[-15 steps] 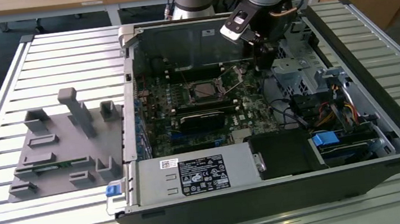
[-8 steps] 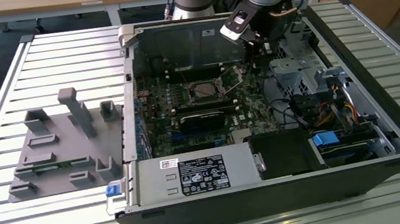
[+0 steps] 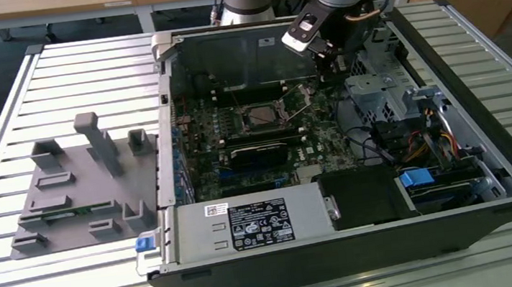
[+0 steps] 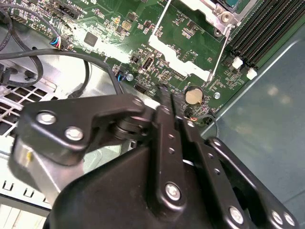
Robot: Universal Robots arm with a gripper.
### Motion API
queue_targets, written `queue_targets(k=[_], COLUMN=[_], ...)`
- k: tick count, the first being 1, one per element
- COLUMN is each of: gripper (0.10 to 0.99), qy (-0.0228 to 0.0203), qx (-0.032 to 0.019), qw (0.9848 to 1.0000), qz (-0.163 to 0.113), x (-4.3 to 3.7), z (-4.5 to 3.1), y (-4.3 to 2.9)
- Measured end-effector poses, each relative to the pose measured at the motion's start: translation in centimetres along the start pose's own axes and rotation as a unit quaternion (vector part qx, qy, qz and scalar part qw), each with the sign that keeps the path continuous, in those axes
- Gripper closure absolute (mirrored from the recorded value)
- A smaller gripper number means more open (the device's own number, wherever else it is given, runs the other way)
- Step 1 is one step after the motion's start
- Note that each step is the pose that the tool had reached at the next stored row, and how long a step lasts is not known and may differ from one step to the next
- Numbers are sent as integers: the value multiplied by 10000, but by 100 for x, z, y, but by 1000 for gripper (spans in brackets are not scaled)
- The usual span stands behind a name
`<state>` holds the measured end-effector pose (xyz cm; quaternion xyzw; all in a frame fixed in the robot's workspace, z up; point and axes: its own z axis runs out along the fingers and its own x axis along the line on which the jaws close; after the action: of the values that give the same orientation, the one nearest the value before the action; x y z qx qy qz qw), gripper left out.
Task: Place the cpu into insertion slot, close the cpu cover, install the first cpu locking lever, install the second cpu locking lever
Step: 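Close the cpu cover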
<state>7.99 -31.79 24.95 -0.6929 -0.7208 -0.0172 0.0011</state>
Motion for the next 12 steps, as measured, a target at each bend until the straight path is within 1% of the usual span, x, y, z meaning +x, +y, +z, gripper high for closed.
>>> queue_targets(k=[1,3,12], gripper=[965,980,980], qy=[0,0,0], qx=[0,0,3], qw=[10000,10000,10000], qz=[0,0,0], x=[0,0,0], z=[0,0,13], y=[0,0,-2])
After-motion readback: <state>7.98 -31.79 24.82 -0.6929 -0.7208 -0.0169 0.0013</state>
